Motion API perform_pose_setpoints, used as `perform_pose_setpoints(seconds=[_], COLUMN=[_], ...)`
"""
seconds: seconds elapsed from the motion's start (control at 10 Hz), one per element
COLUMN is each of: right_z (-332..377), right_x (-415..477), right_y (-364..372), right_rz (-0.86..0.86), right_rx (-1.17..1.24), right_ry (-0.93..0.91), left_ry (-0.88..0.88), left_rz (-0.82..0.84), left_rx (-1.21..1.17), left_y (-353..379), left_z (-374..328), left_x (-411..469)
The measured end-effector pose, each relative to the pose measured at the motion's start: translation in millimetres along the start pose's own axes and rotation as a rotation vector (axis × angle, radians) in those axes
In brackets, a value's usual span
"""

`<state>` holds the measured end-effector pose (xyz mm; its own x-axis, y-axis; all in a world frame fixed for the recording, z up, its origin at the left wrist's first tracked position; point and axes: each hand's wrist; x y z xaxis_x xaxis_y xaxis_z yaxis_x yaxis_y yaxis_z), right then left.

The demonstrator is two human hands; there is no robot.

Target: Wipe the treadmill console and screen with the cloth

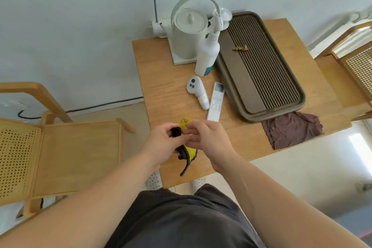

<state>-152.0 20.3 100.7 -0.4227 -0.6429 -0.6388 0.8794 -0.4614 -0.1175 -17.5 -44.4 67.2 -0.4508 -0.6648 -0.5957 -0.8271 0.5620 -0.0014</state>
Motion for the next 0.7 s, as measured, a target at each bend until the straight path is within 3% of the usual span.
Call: perform_pose_setpoints(seconds=[0.1, 0.2, 0.3, 0.5, 0.7], right_z=[-4.3, -20.0, -36.5, -62.3, -58.1], right_x=[17.1, 35.7, 49.7, 57.1, 57.2], right_y=[-14.8, -32.5, -40.1, -32.1, -29.2], right_rz=[-0.122, -0.056, 0.218, 0.250, 0.318], right_rx=[-0.168, -0.258, -0.118, -0.488, -0.628], right_ry=[-0.082, -0.116, 0.120, 0.072, 0.044], left_ry=[-0.057, -0.116, -0.194, -0.297, -0.222], left_rz=[-0.070, -0.021, 0.025, -0.203, -0.278], left_rx=[0.007, -0.061, -0.209, 0.094, 0.239], left_y=[3.5, 1.7, -3.8, -9.5, -10.4], left_z=[2.6, -0.5, 2.8, 44.0, 46.6], left_x=[4.7, 4.0, 0.0, 6.0, 0.5])
Point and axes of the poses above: each hand's wrist, its own x-axis towards the middle knuckle, its own y-axis out of the palm, z = x × y, and after that the axes turned 2 degrees about -z, right-handed
